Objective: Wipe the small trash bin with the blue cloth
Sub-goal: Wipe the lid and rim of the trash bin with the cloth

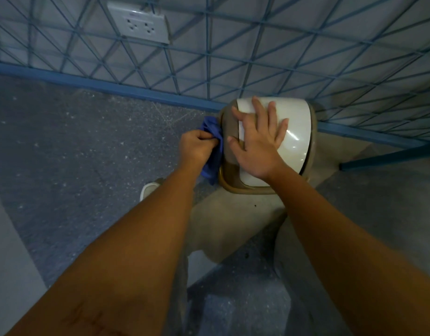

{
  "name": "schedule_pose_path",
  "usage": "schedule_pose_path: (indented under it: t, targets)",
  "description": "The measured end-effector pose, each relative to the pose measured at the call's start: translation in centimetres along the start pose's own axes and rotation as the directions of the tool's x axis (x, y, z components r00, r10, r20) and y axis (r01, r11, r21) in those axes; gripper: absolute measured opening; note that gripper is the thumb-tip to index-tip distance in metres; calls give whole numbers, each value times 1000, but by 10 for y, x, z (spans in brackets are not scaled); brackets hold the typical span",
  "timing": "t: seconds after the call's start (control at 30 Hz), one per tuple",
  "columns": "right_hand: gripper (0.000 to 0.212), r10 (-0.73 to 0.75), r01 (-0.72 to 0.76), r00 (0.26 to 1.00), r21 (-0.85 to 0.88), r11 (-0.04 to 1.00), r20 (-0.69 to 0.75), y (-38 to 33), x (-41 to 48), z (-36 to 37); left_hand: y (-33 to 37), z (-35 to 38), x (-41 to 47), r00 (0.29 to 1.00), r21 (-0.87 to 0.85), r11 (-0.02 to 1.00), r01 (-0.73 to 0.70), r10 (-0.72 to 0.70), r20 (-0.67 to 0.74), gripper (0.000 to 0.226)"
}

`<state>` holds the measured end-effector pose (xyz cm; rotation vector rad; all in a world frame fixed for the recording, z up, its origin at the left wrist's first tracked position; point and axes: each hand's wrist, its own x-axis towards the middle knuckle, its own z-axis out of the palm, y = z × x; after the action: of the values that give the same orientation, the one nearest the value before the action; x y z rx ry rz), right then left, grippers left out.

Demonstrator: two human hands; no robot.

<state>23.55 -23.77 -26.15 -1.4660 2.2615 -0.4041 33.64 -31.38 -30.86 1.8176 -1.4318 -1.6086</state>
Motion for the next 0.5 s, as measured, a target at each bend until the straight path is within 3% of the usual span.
schedule_pose_path:
  t: [0.17, 0.3, 0.5]
  targets:
    - [58, 2, -2, 1000, -28, 1000, -1, 0, 3, 2, 27, 2, 34, 997, 85, 994, -69, 65, 46, 8]
    - [58, 13, -14, 1000, -37, 999, -9, -2, 3, 3, 38, -3, 49, 988, 208, 971, -121, 99, 116, 27]
    - [58, 16, -16, 1000, -27, 1000, -6, -1, 2, 3, 9, -15, 16, 968, 270, 962, -42, -28, 249, 30]
